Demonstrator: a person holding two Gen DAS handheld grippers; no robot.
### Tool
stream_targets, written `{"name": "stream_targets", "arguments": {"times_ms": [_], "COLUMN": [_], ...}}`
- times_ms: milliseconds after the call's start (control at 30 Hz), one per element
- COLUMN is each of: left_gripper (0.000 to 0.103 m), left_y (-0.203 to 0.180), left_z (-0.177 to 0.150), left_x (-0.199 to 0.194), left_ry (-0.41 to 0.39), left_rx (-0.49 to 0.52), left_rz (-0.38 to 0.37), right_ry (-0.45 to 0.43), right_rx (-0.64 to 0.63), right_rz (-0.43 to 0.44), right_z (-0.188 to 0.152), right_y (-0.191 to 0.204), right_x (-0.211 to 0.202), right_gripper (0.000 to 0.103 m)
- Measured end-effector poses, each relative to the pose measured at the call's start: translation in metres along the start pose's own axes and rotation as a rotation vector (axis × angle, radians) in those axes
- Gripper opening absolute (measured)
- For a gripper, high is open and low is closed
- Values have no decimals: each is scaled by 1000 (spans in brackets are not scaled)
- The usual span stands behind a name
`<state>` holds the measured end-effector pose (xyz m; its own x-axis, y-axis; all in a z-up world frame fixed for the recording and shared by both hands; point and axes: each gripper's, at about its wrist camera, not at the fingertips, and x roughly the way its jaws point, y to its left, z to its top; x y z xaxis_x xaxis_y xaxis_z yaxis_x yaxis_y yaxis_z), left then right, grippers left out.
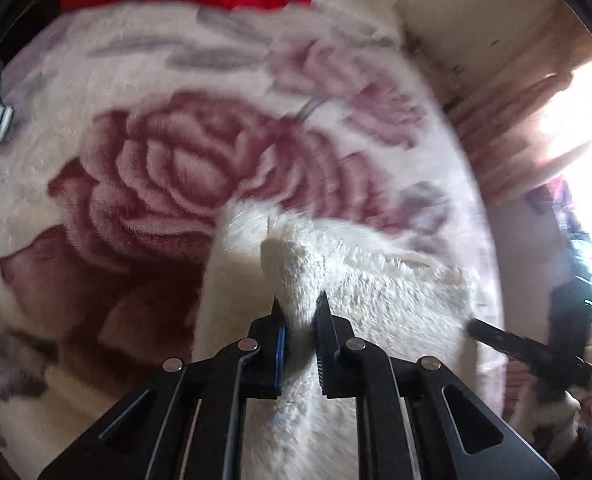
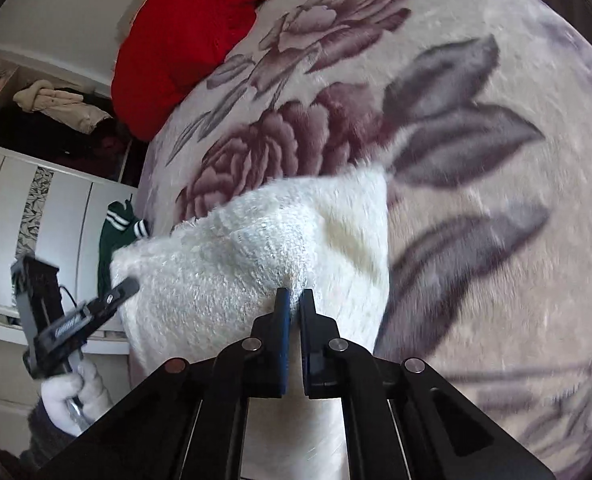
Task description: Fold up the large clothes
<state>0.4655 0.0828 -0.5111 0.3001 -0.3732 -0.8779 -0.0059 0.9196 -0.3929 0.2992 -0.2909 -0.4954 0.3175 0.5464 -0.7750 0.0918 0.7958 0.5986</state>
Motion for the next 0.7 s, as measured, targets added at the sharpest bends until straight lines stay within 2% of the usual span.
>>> {"name": "stream_targets", "arguments": {"times_ms": [67, 100, 133, 200, 267, 300, 367, 400, 467, 500, 600, 633, 700], "left_gripper": [10, 10, 10, 11, 14, 15, 19, 20, 22, 23, 23, 24, 24], "left_y": [15, 19, 20, 20, 21, 23, 30, 34, 39, 41, 48, 51, 60], "left_z": [5, 4, 2, -5, -13, -16, -22, -24, -27, -27, -30, -32, -39], "left_x": [40, 50, 53, 47, 39, 36, 32, 30, 24, 20, -1, -10, -32], "left_ry": [83, 103, 113, 113, 110, 110, 112, 112, 106, 100, 61, 40, -27], "left_rx": [-32, -34, -24, -3, -4, -9, -51, -77, -125, -150, -219, -244, -289], "left_rz": [36, 49, 46, 15, -3, -11, -47, -70, -116, -137, -176, -185, -174], "right_ry": [66, 130, 184, 249, 283, 320, 371, 399, 436, 459, 485, 466, 422], "right_rx": [22, 51, 81, 80, 79, 84, 87, 89, 137, 183, 239, 247, 246], "right_rz": [-15, -7, 34, 110, 170, 166, 114, 117, 207, 308, 365, 384, 388], "right_z": [10, 14, 17, 19, 21, 21, 20, 17, 12, 9, 6, 7, 7], "right_y": [-7, -16, -26, -34, -44, -51, -64, -70, -76, -78, -80, -80, -75], "right_x": [27, 47, 62, 71, 76, 84, 99, 108, 125, 137, 167, 173, 172], "right_gripper": [5, 7, 12, 38, 97, 101, 100, 100, 102, 103, 103, 103, 90]}}
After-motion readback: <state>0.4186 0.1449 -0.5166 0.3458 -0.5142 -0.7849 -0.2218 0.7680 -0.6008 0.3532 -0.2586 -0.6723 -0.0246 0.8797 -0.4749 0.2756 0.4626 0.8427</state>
